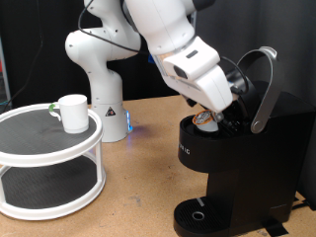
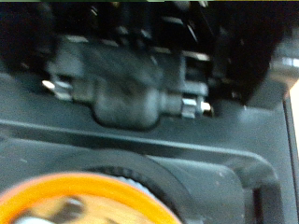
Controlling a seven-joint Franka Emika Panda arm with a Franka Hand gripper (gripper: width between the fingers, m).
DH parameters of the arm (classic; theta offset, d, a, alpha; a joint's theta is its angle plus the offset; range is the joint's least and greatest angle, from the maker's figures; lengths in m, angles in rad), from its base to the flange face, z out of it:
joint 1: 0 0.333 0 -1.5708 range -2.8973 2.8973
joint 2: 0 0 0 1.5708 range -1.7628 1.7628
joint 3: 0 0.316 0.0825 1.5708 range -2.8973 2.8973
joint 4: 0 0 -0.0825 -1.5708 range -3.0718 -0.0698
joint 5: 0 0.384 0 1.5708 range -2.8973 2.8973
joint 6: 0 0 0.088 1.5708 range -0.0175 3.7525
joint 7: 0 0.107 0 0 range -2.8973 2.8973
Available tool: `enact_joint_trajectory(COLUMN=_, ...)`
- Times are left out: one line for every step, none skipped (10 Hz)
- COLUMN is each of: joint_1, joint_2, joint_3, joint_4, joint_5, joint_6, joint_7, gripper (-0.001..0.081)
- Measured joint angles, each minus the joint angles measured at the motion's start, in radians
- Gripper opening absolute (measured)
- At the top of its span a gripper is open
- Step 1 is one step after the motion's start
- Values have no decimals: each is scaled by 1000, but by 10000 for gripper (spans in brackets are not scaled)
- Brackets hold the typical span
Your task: Make a cup of coffee with the keurig machine
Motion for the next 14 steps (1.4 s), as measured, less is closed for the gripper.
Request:
enact_joint_trajectory(joint_1=-3, joint_2=-15, joint_3=-5, joint_4=8, joint_5=-6, joint_6=-42, joint_7=-2, gripper=803)
enact_joint_trajectory(joint_1=-5, joint_2=-29, joint_3=-6, joint_4=12, joint_5=-26, joint_6=-75, joint_7=-2, gripper=803)
enact_joint_trajectory(joint_1=-7, joint_2=-39, joint_3=-6, joint_4=12, joint_5=-50, joint_6=-94, joint_7=0, gripper=803)
enact_joint_trajectory(joint_1=-6, joint_2=-42, joint_3=-6, joint_4=12, joint_5=-77, joint_6=-109, joint_7=6, gripper=803)
enact_joint_trajectory(joint_1=-6, joint_2=-42, joint_3=-4, joint_4=8, joint_5=-94, joint_6=-113, joint_7=13, gripper=803)
enact_joint_trajectory(joint_1=-6, joint_2=-41, joint_3=-1, joint_4=2, joint_5=-107, joint_6=-112, joint_7=20, gripper=803)
enact_joint_trajectory(joint_1=-6, joint_2=-40, joint_3=4, joint_4=-5, joint_5=-111, joint_6=-109, joint_7=23, gripper=803)
enact_joint_trajectory(joint_1=-5, joint_2=-37, joint_3=9, joint_4=-13, joint_5=-112, joint_6=-107, joint_7=24, gripper=803)
enact_joint_trajectory(joint_1=-3, joint_2=-34, joint_3=13, joint_4=-22, joint_5=-112, joint_6=-100, joint_7=24, gripper=803)
enact_joint_trajectory(joint_1=-2, joint_2=-34, joint_3=17, joint_4=-30, joint_5=-109, joint_6=-81, joint_7=24, gripper=803)
enact_joint_trajectory(joint_1=-1, joint_2=-34, joint_3=21, joint_4=-40, joint_5=-98, joint_6=-65, joint_7=22, gripper=803)
enact_joint_trajectory(joint_1=2, joint_2=-34, joint_3=23, joint_4=-51, joint_5=-80, joint_6=-43, joint_7=14, gripper=803)
enact_joint_trajectory(joint_1=2, joint_2=-34, joint_3=25, joint_4=-60, joint_5=-63, joint_6=-27, joint_7=2, gripper=803)
enact_joint_trajectory(joint_1=2, joint_2=-34, joint_3=26, joint_4=-65, joint_5=-50, joint_6=-18, joint_7=-5, gripper=803)
